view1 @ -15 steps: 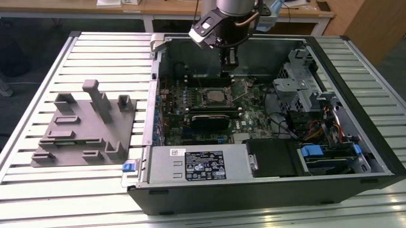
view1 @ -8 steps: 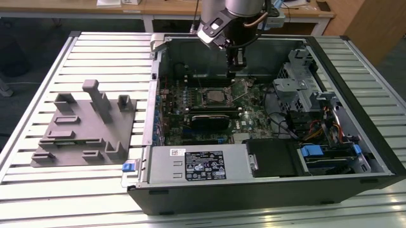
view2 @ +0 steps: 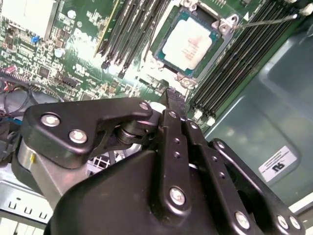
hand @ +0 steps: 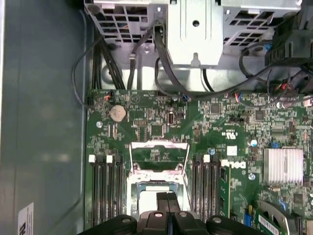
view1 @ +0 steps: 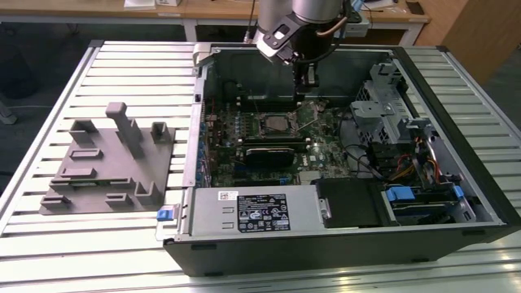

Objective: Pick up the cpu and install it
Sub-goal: 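Close the cpu cover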

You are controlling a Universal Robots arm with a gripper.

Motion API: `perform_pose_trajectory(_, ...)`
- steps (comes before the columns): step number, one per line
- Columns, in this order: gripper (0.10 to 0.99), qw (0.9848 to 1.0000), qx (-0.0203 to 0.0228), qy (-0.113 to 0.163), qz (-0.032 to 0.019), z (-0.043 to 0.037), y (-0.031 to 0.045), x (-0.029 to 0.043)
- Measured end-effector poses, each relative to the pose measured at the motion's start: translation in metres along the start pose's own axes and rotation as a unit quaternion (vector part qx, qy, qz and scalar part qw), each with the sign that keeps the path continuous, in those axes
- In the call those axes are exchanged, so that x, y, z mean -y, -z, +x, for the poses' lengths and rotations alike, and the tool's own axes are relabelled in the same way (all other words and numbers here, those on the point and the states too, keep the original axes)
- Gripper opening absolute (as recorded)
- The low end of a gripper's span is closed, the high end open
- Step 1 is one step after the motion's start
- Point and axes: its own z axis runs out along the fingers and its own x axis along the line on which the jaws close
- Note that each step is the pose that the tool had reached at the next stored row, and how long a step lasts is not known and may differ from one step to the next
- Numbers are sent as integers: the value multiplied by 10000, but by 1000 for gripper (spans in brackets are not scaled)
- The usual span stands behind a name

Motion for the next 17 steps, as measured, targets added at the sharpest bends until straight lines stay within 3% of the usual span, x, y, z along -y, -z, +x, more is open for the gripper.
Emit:
perform_pose_trajectory(10, 106, 10000, 47, 3, 0, 17, -18, -153)
perform_pose_trajectory(17, 106, 10000, 51, 4, 0, 38, -27, -330)
